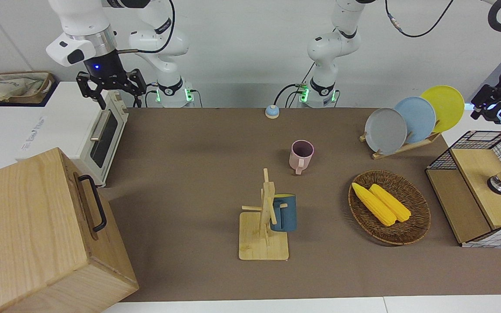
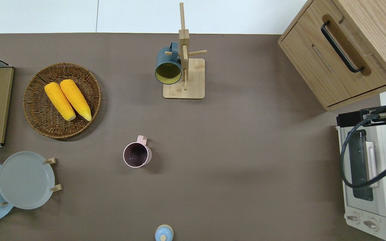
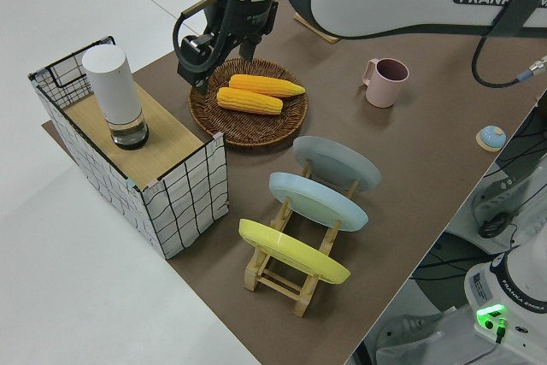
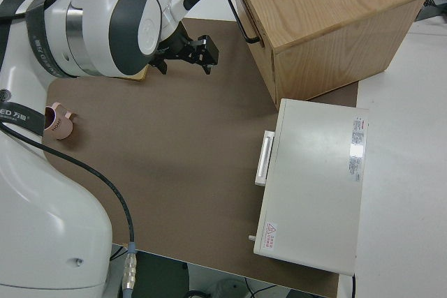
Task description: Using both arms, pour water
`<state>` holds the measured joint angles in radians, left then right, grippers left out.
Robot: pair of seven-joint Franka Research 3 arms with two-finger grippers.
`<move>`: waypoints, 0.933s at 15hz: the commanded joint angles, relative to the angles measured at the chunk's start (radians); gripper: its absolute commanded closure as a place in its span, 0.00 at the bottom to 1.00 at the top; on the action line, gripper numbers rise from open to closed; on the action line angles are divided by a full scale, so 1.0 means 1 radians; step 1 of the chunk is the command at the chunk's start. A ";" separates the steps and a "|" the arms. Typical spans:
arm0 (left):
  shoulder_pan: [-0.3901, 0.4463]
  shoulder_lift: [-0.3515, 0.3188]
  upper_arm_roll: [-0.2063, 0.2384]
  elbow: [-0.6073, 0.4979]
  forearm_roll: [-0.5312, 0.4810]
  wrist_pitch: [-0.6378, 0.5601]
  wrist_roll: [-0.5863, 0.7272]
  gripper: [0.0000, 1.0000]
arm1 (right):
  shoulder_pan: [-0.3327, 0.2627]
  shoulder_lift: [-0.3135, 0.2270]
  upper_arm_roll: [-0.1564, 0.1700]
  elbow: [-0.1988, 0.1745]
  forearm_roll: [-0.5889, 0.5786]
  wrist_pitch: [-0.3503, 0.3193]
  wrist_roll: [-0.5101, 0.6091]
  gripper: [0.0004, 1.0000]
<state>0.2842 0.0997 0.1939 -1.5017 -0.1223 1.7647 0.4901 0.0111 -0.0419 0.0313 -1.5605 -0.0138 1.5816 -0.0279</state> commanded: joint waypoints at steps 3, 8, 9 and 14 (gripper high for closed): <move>-0.146 -0.089 -0.037 -0.038 0.066 -0.111 -0.201 0.00 | 0.000 0.005 -0.002 0.010 0.015 -0.003 -0.021 0.01; -0.148 -0.095 -0.206 -0.038 0.115 -0.154 -0.367 0.00 | 0.000 0.005 -0.002 0.010 0.015 -0.003 -0.021 0.01; -0.148 -0.094 -0.229 -0.037 0.116 -0.171 -0.375 0.00 | 0.000 0.005 -0.002 0.010 0.015 -0.003 -0.021 0.01; -0.148 -0.090 -0.321 -0.035 0.121 -0.241 -0.407 0.00 | 0.000 0.005 -0.002 0.010 0.015 -0.003 -0.021 0.01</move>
<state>0.1361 0.0285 -0.0977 -1.5139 -0.0259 1.5740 0.0946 0.0111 -0.0419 0.0313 -1.5605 -0.0138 1.5816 -0.0279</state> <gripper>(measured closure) 0.000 0.004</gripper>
